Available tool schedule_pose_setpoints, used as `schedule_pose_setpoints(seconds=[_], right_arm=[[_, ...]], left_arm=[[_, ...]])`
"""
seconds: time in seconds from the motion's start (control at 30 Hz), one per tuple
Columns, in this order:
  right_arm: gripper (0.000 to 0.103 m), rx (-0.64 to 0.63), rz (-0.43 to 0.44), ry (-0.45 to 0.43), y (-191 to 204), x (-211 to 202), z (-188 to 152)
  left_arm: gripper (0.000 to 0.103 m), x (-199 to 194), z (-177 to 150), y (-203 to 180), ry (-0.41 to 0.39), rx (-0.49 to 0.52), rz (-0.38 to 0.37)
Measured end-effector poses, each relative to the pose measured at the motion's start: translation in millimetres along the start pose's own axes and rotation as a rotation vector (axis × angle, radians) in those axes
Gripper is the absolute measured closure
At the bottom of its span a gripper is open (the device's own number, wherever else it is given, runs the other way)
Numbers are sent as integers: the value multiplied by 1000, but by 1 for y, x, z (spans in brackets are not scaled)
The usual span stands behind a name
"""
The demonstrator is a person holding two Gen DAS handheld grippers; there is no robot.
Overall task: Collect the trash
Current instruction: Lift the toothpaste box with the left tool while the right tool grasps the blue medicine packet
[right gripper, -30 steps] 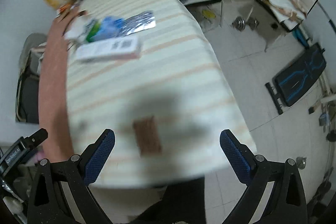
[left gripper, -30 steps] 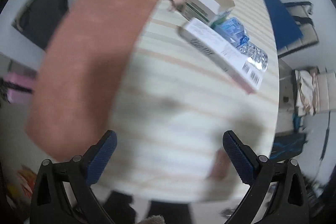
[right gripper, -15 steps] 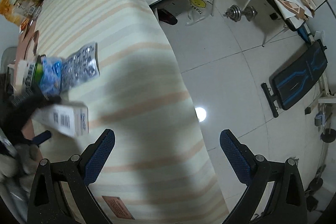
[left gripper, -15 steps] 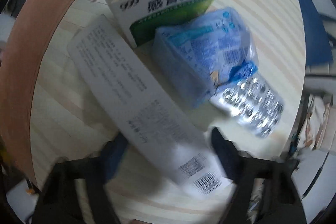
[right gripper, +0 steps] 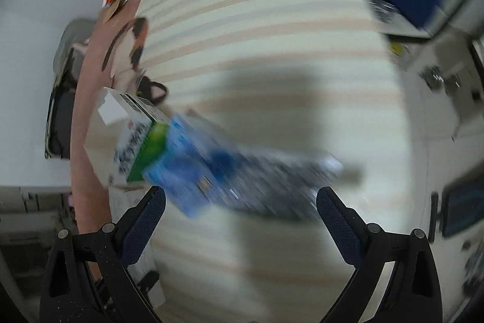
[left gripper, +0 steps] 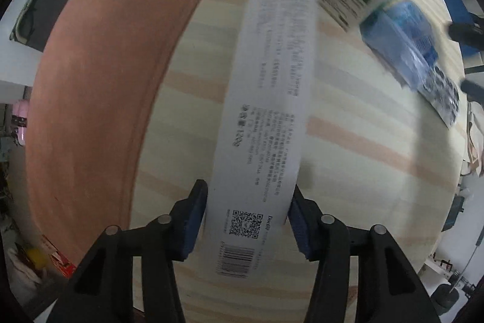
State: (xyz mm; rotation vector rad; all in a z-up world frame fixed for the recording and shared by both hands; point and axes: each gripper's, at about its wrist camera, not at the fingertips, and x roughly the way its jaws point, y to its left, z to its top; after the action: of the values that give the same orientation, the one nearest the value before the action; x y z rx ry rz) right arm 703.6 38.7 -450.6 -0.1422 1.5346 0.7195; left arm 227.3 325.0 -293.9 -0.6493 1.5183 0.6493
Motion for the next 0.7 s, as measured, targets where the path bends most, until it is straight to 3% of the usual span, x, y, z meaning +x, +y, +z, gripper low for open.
schedule_pose_setpoints(seconds=[0.07, 0.13, 0.2, 0.33, 0.4, 0.53, 0.7], right_arm=[[13, -40, -14, 17, 12, 17, 14], [34, -77, -39, 32, 21, 28, 20], [71, -109, -46, 17, 24, 29, 17], [77, -108, -64, -55, 21, 11, 0], [87, -83, -55, -74, 14, -1, -7], [88, -39, -40, -114, 2, -27, -27], [89, 21, 14, -154, -6, -60, -61]], left_arm=[[55, -3, 4, -3, -25, 21, 5], [54, -1, 11, -7, -34, 37, 29], [54, 4, 18, -3, -23, 19, 27], [59, 1, 20, 6, -56, -14, -10], [59, -8, 16, 9, -85, 10, 0], [59, -32, 1, 7, -135, 40, 13], [59, -80, -43, -1, -228, 84, 36]])
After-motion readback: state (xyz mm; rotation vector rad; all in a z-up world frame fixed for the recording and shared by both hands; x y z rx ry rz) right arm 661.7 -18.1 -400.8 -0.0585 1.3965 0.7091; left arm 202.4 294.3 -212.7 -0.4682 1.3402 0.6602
